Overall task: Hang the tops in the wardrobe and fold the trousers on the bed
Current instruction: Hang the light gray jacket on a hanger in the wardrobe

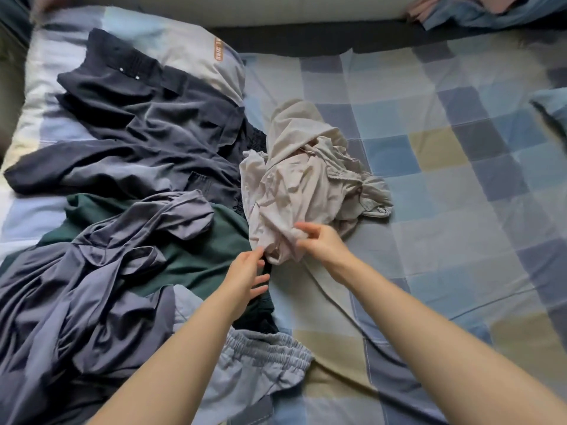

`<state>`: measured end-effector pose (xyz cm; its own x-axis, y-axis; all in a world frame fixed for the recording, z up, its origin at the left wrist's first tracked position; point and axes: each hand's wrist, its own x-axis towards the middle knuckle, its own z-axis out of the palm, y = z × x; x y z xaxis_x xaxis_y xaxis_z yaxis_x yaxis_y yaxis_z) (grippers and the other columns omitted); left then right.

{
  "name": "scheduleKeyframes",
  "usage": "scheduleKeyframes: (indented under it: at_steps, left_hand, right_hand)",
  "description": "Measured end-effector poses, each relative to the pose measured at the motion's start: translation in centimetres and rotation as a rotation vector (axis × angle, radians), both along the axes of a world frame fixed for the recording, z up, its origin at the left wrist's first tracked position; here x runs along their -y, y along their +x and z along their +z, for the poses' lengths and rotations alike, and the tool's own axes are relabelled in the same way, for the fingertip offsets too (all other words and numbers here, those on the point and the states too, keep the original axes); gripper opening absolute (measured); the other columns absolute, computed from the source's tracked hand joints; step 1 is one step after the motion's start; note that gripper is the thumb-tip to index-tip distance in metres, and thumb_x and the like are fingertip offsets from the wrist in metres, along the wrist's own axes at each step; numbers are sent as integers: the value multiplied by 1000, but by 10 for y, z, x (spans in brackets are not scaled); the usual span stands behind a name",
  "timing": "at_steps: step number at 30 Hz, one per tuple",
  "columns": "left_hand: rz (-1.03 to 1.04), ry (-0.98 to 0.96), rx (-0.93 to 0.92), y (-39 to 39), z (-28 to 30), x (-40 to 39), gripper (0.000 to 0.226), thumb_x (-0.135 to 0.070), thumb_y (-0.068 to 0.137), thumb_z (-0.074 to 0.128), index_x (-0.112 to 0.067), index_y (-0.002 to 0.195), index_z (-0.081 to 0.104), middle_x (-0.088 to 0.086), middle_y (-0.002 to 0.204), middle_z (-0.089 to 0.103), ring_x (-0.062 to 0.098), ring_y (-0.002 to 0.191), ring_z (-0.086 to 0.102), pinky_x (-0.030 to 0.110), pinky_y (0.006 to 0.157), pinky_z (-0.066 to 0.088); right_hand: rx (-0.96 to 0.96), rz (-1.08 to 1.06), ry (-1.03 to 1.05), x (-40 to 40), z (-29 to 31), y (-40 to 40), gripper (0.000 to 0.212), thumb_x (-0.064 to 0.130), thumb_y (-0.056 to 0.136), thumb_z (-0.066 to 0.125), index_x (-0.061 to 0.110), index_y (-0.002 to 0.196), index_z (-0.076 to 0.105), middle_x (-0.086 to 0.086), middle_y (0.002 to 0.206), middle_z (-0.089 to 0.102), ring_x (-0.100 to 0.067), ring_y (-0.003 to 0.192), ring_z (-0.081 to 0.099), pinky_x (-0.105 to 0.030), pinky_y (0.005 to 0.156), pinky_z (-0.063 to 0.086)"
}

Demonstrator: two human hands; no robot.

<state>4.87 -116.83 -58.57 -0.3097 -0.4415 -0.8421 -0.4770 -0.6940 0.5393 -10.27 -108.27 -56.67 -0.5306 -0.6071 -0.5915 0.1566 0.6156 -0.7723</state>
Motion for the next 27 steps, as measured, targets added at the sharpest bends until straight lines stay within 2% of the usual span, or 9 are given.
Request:
scheduleKeyframes:
  at_steps: [3, 5, 8, 12, 14, 18, 22, 24, 27]
  left_hand:
    - [81, 35, -111, -8, 22, 6, 42, -52, 95, 51, -23, 125, 50, -1, 121, 58, 30, 112, 60, 45, 95, 47]
    - [108, -31, -159, -10, 35, 7, 58, -52, 82, 70, -21, 125, 48, -1, 121, 61, 23, 111, 61, 45, 100, 48]
    - [-30, -185, -97, -6, 55, -3, 66, -19, 68, 79, -18, 128, 52, 6, 119, 67, 23, 103, 67, 44, 90, 55]
    - [19, -215, -12, 17, 85, -22, 39, 5, 82, 61, -15, 115, 60, 9, 107, 69, 26, 95, 65, 39, 79, 56]
    - [52, -168, -24, 30, 104, -29, 33, 5, 85, 61, -14, 112, 64, 10, 102, 72, 26, 91, 67, 37, 76, 56]
    - [-7, -41, -105, 55, 146, -47, 32, 1, 88, 61, -15, 115, 66, 12, 107, 73, 31, 102, 68, 46, 96, 51]
    - [-128, 67, -170, 82, 180, -63, 32, -4, 87, 64, -11, 119, 66, 13, 111, 72, 31, 105, 67, 40, 91, 52]
    - [-178, 70, -173, 98, 190, -69, 31, -6, 85, 65, -8, 116, 68, 14, 110, 72, 28, 99, 69, 37, 85, 52]
    - [-191, 19, -133, 120, 202, -77, 24, -6, 86, 64, -7, 110, 70, 14, 105, 73, 25, 92, 70, 36, 82, 52]
  right_hand:
    - [98, 113, -101, -30, 43, 42, 39, -11, 84, 56, 1, 121, 62, -2, 112, 65, -5, 97, 59, -7, 77, 44]
    - [163, 227, -125, -55, 67, 67, 39, -12, 86, 52, 1, 122, 61, 2, 115, 62, -1, 104, 58, -4, 80, 41]
    - [311, 280, -131, -90, 83, 93, 45, -16, 84, 48, 10, 117, 65, 2, 114, 65, 0, 105, 58, -11, 88, 44]
    - [551, -186, -31, -127, 82, 95, 21, -4, 93, 46, 10, 93, 62, -7, 90, 69, -18, 87, 66, -34, 81, 53]
    - [609, -417, 80, -142, 67, 85, 14, 12, 99, 46, 6, 101, 58, -15, 93, 70, -26, 87, 66, -37, 77, 52]
    - [900, -679, 163, -163, 42, 75, 60, 45, 101, 36, -4, 134, 43, -24, 114, 61, -35, 104, 58, -43, 80, 48]
    - [1074, -752, 98, -155, 35, 87, 84, 65, 93, 31, -3, 143, 30, -25, 125, 55, -39, 128, 46, -50, 100, 40]
    - [1129, -829, 12, -143, 44, 95, 72, 60, 94, 37, 3, 138, 41, -22, 127, 54, -38, 127, 46, -53, 104, 36]
    - [1060, -994, -133, -134, 67, 99, 36, 28, 101, 39, 3, 123, 53, -22, 120, 59, -38, 113, 54, -54, 98, 40]
